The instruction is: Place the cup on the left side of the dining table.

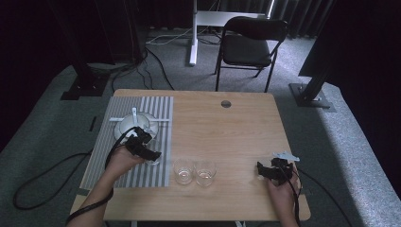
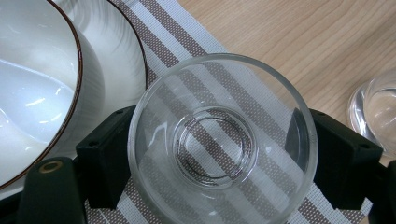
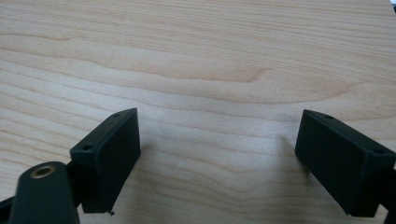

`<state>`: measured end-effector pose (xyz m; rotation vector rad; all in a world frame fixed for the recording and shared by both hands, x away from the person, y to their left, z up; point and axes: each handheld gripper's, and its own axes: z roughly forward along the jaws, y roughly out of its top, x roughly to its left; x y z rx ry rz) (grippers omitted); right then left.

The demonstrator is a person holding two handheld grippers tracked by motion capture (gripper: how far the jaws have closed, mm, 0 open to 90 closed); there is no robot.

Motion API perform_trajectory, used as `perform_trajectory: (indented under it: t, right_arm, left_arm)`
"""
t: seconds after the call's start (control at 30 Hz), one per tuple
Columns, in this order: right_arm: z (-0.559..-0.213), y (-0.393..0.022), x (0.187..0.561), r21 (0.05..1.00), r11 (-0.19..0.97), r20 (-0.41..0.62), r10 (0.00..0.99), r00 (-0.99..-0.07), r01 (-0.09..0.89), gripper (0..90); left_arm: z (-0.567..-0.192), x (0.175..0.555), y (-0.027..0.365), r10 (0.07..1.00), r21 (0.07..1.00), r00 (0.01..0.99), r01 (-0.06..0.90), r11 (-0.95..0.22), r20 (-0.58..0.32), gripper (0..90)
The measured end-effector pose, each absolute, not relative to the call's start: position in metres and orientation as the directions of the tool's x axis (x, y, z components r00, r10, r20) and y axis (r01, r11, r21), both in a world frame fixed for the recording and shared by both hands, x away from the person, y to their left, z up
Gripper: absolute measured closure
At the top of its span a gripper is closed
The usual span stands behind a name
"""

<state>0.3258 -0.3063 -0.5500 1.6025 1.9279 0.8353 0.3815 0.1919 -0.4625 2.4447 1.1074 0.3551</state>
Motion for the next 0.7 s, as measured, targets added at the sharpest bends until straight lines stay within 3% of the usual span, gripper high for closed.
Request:
perform_trajectory:
  t: [0.7]
  right_arm:
    - [-0.550, -0.306, 0.326, 0.723, 0.122, 0.011, 0.982, -0.187, 0.680, 13.6]
  left_arm:
    - [-0.468, 0.370, 0.199, 0.769, 0.555, 0.638, 0.621, -0.553, 0.053, 16.1]
